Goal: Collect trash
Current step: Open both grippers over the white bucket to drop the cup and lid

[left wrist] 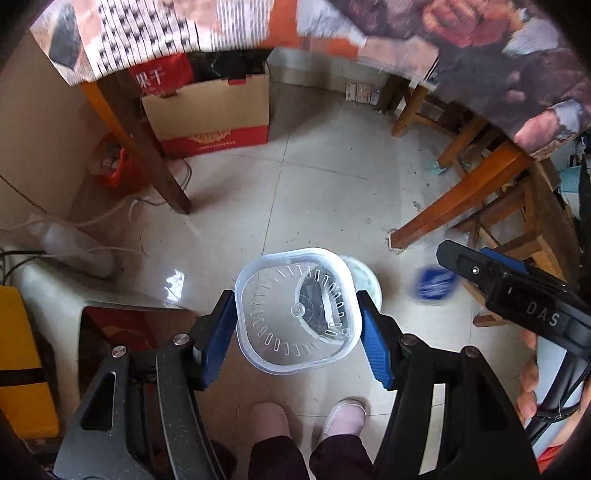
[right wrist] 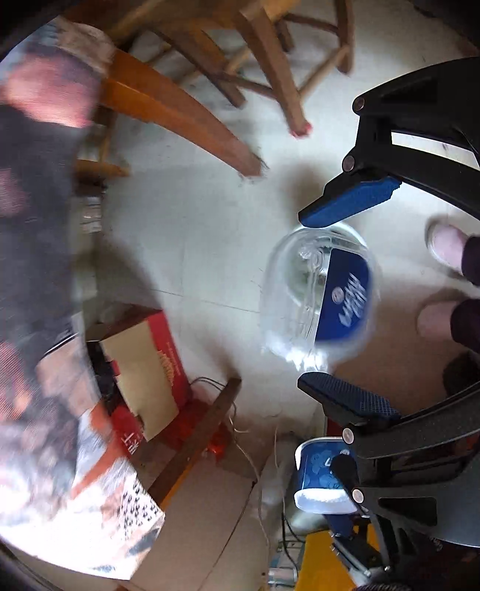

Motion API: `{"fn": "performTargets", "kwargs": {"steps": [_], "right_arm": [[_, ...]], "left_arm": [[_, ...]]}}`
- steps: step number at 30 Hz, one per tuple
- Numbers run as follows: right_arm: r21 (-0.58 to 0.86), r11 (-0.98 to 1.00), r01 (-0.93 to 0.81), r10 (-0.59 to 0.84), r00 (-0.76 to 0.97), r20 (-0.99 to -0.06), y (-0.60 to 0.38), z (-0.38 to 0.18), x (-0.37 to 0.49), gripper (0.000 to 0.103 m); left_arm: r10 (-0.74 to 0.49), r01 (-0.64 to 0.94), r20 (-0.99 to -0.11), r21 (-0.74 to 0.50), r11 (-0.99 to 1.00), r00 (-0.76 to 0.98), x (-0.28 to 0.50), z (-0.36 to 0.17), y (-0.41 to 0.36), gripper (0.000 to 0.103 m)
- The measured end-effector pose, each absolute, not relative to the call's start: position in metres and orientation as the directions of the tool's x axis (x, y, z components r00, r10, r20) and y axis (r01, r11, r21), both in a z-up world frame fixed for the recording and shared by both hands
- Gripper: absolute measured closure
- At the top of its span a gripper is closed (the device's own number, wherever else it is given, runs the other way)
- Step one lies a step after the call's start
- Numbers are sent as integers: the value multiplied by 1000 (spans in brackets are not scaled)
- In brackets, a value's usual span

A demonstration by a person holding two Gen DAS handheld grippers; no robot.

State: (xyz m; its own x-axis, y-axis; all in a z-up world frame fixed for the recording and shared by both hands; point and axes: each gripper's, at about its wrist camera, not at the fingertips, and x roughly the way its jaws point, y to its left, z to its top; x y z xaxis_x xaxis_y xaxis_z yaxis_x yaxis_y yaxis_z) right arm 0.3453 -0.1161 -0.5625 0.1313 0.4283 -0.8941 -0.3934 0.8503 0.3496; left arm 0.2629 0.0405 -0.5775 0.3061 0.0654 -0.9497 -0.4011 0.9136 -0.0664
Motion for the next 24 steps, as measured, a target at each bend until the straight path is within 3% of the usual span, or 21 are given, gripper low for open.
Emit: {"fn": "performTargets", "kwargs": {"steps": [15, 19, 24], "right_arm": [[274, 903, -331, 335, 143, -931, -156, -565, 354, 25], [275, 913, -303, 338, 179, -924, -169, -546, 358, 25], [299, 914, -275, 358, 199, -912, -176, -524, 358, 25]], "left_arm": [[-114, -285, -967, -177, 942, 227, 314, -623, 0, 40], [-102, -289, -970, -165, 943, 220, 326, -617, -6, 30], [-63, -257, -968, -126, 958, 242, 333, -594, -13, 28]]}}
